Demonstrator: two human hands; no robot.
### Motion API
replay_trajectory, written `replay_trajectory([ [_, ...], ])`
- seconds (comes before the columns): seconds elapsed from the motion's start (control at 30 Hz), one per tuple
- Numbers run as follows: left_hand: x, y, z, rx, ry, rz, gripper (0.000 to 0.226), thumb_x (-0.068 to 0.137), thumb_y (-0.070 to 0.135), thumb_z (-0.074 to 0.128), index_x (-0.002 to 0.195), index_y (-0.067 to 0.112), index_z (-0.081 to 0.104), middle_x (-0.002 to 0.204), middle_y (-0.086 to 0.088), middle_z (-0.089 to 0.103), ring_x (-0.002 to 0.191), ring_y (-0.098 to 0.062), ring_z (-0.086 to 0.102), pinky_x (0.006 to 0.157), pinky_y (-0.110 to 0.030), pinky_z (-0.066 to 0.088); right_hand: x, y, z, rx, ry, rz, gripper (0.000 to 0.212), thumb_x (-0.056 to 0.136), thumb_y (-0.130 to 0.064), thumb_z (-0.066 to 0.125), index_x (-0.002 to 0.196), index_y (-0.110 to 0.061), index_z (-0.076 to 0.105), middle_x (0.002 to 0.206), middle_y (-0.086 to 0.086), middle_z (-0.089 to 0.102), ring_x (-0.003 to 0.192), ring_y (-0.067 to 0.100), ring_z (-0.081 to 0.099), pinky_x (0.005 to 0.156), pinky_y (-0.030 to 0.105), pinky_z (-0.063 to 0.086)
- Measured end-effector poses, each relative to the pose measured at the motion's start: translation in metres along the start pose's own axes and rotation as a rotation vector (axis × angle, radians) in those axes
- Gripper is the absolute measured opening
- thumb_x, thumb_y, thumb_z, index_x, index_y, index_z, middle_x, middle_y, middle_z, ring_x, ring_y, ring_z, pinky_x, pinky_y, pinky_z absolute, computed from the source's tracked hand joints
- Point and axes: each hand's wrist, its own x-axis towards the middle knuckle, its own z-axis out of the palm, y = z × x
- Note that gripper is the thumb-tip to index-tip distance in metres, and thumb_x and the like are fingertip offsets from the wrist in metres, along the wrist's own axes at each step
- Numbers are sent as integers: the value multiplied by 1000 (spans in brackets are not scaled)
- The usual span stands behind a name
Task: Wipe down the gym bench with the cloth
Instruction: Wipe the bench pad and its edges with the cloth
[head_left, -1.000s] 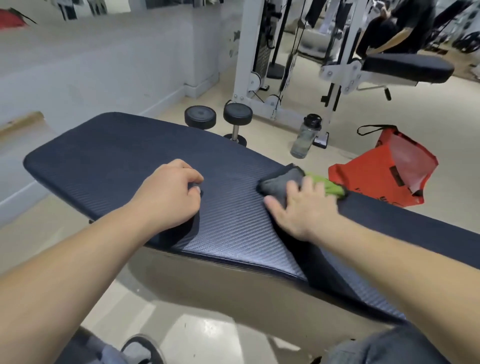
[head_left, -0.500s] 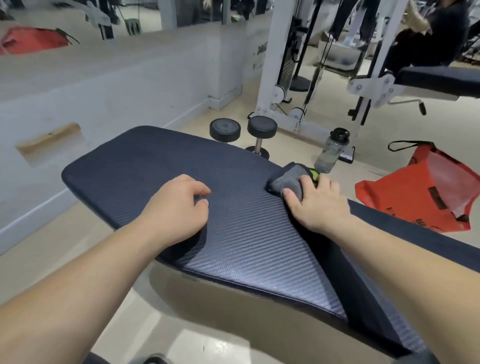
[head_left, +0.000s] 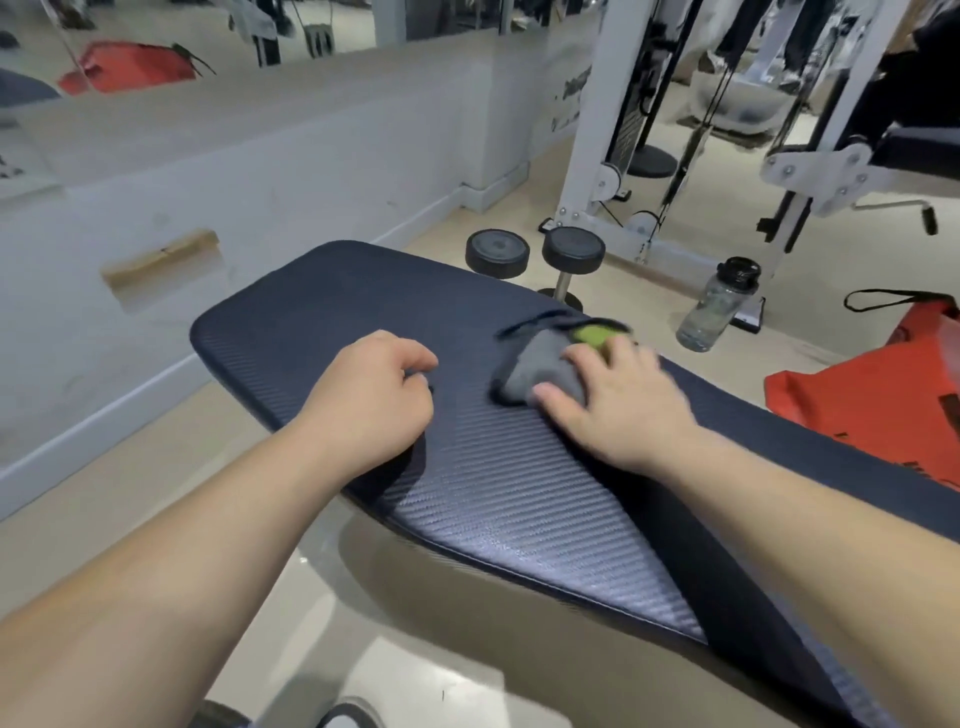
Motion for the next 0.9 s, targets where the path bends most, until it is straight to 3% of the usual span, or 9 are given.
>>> replay_trajectory([
  [0.1,-1,-9,-3,11,4,-4,29,94,17,57,116,25,74,121,6,66,114,-19,61,101,-33,48,13,27,-3,-13,6,238,69,92,-75,28,138,-27,46,134,19,46,126,42,42,107,52,38],
  [0.17,-1,-15,-4,16,-6,-3,28,93,20,60,117,26,73,120,8,66,113,-16,62,101,-34,49,5,17,0,-149,44,202,62,95,-68,28,127,-22,54,127,21,52,117,43,49,101,51,39],
  [0.33,5,-22,-8,19,-20,-23,29,93,19,61,118,27,73,121,8,67,113,-16,62,99,-31,48,-63,-59,5,-105,140,-251,48,96,-62,37,98,-18,58,99,15,54,88,36,52,77,48,43],
  [0.5,16,-35,-12,-13,7,-79,30,92,17,58,116,27,73,122,8,68,114,-17,63,100,-33,49,-50,-72,6,-85,143,-582,53,97,-62,39,119,-20,62,99,10,55,87,34,52,79,45,45],
  [0.57,18,-43,-15,-13,12,-108,30,92,18,58,115,28,73,121,9,68,114,-18,63,101,-36,50,2,-60,6,-161,143,-421,64,94,-67,31,126,-21,60,108,14,58,98,38,58,85,46,47],
  [0.63,19,-52,-19,-5,30,-137,28,92,19,58,112,29,74,119,8,68,113,-19,64,101,-37,51,56,-46,5,-215,67,-105,71,93,-70,22,134,-22,53,125,19,55,118,41,54,98,48,43],
  [0.73,20,-63,-27,-15,97,-169,24,91,18,59,106,29,75,115,7,70,112,-21,65,100,-38,52,99,-43,11,-145,44,206,65,97,-65,25,137,-19,49,135,22,48,128,43,45,104,50,35],
  [0.83,20,-73,-33,-1,131,-167,26,90,15,59,105,27,76,113,6,71,110,-21,65,98,-38,53,96,-70,18,-108,75,234,56,98,-59,28,129,-19,52,131,21,48,124,42,44,101,51,34],
  [0.9,21,-84,-39,16,140,-176,28,89,14,58,105,29,76,114,6,70,111,-22,65,98,-40,53,71,-97,20,-109,115,93,51,97,-59,33,120,-18,55,123,21,51,116,41,48,96,51,37],
])
